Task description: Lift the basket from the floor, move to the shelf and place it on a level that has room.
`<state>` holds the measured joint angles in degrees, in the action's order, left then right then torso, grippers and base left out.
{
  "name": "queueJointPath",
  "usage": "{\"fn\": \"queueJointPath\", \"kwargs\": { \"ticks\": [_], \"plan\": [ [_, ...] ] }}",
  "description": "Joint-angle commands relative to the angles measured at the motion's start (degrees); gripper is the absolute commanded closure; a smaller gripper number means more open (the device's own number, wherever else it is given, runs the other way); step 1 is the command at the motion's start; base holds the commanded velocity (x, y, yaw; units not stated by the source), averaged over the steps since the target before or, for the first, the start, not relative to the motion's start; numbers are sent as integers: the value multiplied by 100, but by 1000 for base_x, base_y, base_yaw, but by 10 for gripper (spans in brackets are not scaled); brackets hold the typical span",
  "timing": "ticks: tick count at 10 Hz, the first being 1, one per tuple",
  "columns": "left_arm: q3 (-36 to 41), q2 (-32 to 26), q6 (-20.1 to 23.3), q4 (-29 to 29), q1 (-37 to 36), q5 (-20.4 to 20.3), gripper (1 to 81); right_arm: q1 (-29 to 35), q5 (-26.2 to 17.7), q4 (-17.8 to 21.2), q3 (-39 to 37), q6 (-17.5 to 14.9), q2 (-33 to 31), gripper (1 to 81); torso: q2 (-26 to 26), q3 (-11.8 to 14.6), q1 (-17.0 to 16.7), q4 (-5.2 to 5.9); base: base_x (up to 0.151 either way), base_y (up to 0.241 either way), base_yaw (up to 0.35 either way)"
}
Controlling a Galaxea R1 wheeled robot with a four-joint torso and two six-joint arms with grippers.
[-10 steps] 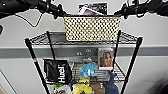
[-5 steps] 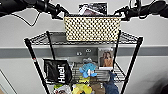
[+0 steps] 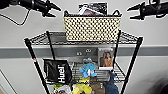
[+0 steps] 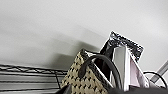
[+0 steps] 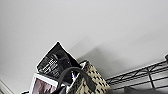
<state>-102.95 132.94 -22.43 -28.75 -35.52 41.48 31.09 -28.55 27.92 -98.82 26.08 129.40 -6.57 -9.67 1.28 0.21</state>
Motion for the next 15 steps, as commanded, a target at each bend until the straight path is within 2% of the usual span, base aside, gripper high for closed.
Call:
{"fn": "queueJointPath", "kwargs": {
  "ticks": [1,5,9,15],
  "plan": [
    [799,-529,-42,-96,-952,-53,10,1095,52,320,889,-24,-639,10,0,0,0,0,0,0,0],
    [1796,-1621,-51,-17,-960,26,10,868,-195,267,1647,-24,-1661,10,0,0,0,0,0,0,0],
    [2883,-2901,-51,123,-847,325,10,648,-520,232,2235,-6,-2503,10,0,0,-2,0,0,0,0],
    [2973,-4011,11,510,-363,879,10,-73,-924,-208,2342,3,-3383,10,-4,7,-9,0,0,0,0]
  ]
}}
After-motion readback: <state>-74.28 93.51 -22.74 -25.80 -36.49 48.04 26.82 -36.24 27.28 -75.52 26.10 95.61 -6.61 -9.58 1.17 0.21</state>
